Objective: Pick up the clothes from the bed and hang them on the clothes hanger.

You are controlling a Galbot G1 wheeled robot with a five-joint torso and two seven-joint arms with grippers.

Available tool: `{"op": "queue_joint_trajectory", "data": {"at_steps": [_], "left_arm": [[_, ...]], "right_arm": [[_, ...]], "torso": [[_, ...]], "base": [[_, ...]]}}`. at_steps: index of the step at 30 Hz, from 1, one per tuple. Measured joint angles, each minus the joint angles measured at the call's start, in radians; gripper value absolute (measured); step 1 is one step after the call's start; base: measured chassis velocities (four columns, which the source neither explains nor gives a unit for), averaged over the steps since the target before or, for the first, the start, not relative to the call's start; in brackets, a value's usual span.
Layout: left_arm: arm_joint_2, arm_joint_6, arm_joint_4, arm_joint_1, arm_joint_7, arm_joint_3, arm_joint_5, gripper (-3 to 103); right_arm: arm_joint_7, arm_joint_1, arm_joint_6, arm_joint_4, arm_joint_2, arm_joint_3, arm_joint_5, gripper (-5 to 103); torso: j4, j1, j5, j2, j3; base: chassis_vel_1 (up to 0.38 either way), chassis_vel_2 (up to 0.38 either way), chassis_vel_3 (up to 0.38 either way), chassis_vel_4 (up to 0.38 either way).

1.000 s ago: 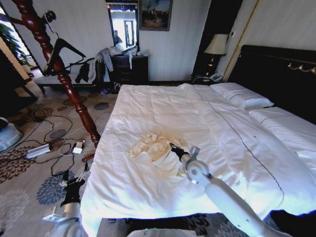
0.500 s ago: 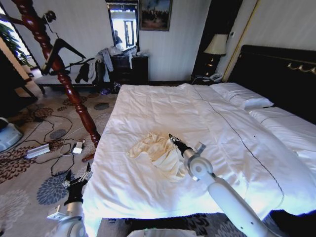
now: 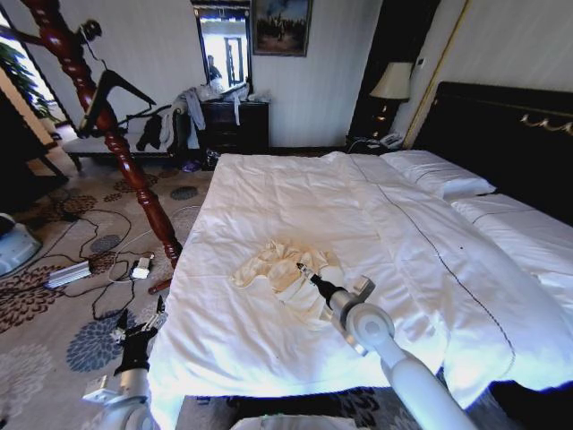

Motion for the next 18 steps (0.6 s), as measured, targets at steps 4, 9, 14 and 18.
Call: {"op": "queue_joint_trajectory", "data": {"at_steps": [4,9,14,18], "left_arm": [[0.0,-0.001,0.0,0.001,0.0,-0.001,0.0,100],[0.0,-0.002,0.004,-0.004,0.0,-0.002,0.0,100],[0.0,-0.002,0.007,-0.006,-0.001,-0.001,0.0,100],[0.0,-0.002,0.013,-0.009,-0.002,-0.005,-0.003,100]], "right_arm": [[-0.014,0.009,0.013,0.004,0.024,0.001,-0.002,100],[-0.019,0.02,0.015,0.004,0.059,-0.026,-0.015,100],[-0.02,0.035,0.015,-0.034,0.09,-0.052,-0.043,103],[-0.02,0.052,0.015,-0.056,0.103,-0.055,-0.051,95]], "torso": [[0.0,0.0,0.0,0.0,0.0],[0.0001,0.0,-0.0002,0.0,0.0],[0.0,0.0,0.0001,0.0,0.0],[0.0001,0.0,0.0,0.0,0.0]], "base": [[0.0,0.0,0.0,0.0],[0.0,0.0,0.0,0.0],[0.0,0.0,0.0,0.0],[0.0,0.0,0.0,0.0]]}}
